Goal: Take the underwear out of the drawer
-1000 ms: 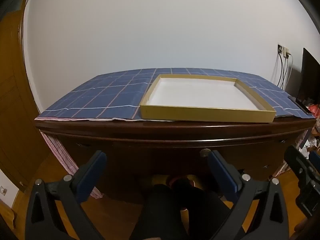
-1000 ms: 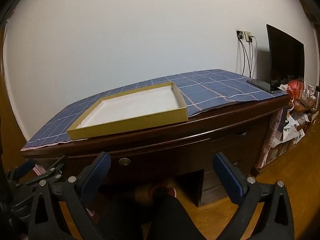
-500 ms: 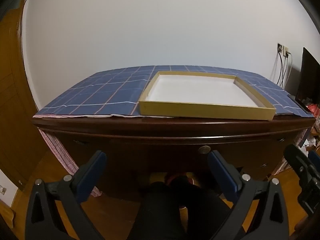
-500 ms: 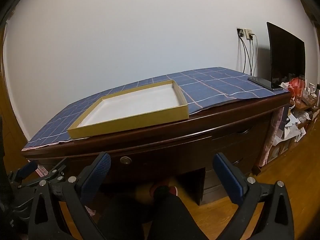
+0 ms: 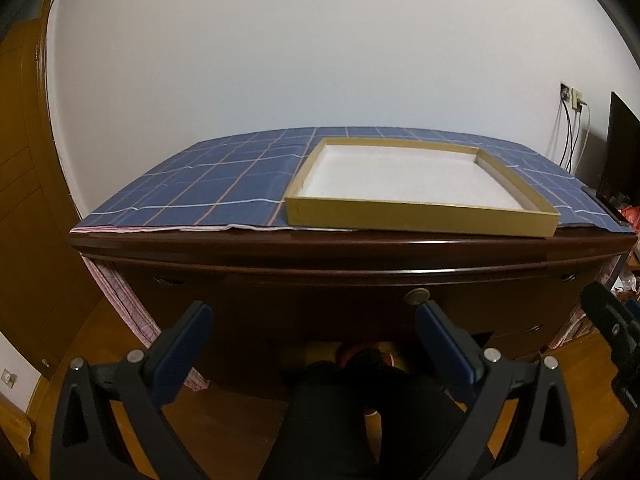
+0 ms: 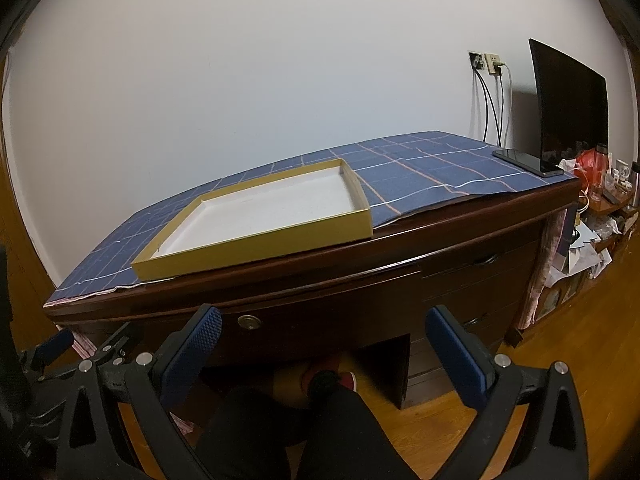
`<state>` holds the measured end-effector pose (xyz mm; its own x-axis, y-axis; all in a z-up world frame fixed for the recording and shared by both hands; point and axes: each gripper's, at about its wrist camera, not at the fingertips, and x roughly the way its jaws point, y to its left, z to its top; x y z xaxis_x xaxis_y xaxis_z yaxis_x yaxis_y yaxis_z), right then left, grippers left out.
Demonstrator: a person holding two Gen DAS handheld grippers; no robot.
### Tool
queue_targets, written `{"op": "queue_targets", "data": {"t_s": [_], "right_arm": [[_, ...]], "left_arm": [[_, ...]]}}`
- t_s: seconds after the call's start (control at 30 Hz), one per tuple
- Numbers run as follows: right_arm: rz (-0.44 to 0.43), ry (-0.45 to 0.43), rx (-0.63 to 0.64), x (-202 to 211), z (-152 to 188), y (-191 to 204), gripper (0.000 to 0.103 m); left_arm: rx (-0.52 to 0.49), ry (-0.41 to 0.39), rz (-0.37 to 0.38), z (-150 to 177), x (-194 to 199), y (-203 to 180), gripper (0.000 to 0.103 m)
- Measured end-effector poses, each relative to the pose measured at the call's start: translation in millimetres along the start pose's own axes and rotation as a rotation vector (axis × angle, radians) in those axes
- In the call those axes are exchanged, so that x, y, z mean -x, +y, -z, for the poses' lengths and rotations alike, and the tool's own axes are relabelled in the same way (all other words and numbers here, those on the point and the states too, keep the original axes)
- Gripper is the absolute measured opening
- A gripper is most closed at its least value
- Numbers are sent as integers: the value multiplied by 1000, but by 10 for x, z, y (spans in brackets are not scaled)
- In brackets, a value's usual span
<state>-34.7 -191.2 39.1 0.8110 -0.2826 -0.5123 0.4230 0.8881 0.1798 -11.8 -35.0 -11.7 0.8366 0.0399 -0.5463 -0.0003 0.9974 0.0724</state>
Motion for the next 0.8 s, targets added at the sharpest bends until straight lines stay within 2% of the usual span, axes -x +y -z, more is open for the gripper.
{"op": "queue_targets", "data": {"t_s": [0.33,0.8], "right_arm": [[-3,2,5,6,4,-14,103],[-3,15,1,-18,6,-28,103]], "left_arm": [[4,7,14,-89,-84,229,103],[5,10,22,-102,-91,298,103]]}}
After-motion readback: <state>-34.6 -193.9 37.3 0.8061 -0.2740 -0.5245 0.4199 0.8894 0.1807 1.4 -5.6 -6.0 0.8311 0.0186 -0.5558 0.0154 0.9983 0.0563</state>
